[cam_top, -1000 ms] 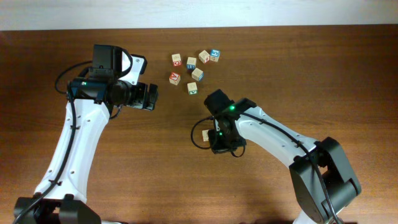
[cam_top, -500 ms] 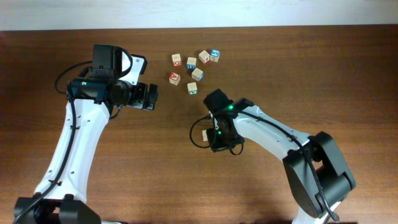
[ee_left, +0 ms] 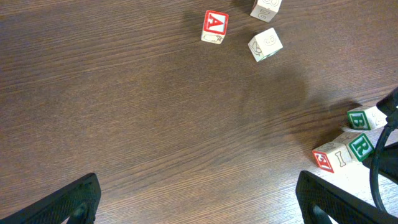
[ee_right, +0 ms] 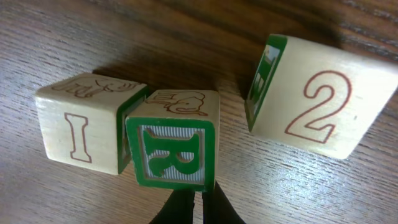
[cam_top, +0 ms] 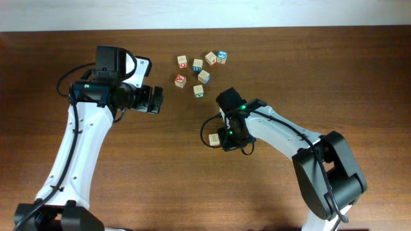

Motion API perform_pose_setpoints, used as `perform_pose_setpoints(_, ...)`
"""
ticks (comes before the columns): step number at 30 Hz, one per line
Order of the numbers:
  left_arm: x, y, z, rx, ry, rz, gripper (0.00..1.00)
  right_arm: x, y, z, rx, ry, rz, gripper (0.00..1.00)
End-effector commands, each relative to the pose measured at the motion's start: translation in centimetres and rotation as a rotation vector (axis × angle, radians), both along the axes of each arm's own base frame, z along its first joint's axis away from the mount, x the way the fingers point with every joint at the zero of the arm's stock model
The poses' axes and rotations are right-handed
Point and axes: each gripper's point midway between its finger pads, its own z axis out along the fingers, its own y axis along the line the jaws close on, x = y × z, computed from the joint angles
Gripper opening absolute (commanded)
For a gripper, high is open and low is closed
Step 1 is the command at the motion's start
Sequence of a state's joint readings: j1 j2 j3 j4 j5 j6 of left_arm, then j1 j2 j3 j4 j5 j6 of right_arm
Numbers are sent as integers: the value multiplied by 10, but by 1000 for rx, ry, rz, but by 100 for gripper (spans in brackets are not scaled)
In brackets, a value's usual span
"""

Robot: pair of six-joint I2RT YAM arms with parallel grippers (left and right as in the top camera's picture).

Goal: Rotate 3 blocks

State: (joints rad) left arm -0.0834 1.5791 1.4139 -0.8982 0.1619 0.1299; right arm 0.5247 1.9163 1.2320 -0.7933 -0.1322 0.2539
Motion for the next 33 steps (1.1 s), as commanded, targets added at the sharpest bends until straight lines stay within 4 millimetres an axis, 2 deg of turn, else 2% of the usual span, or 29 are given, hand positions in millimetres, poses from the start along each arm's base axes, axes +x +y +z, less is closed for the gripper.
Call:
perform_pose_setpoints(1,3,-4,7,-20,-14,0,99,-2,-4,-4,-17,7,12,4)
perform_pose_setpoints(5,3,-4,7,-20,-14,0,99,-5,-4,-2,-16,17,13,4)
perform_pose_setpoints(7,3,-4,7,-20,-14,0,99,-2,-3,13,-10,5,12,4)
perform_pose_setpoints(8,3,-4,7,-20,-13,0,99,3,-2,26,0,-15,7,4)
perform_pose_setpoints(9,3,-4,7,-20,-14,0,99,17,-1,52,22,-65,-7,4)
perform_pose_setpoints(10,3,-4,7,-20,-13,0,99,29,-3,70,41,-105,-25,4)
perform_pose_setpoints(12,3,-4,7,-20,-14,0,99,49,-7,85,67,-158,-58,5)
perform_pose_setpoints(14,3,-4,7,-20,-14,0,99,69,-11,88,90,-209,-90,5)
perform_pose_setpoints(17,3,-4,7,-20,-14,0,99,100,-16,75,114,-268,-130,6)
perform_pose_setpoints(19,3,-4,7,-20,-14,0,99,106,-14,62,111,-262,-133,5)
perform_pose_setpoints(25,3,-4,7,-20,-14,0,99,102,-20,22,49,-189,-138,4)
perform_pose_setpoints(28,3,-4,7,-20,-13,0,99,98,-22,11,33,-160,-137,5)
perform_pose_setpoints(33,3,-4,7,-20,-14,0,99,83,-26,5,5,-94,-132,4)
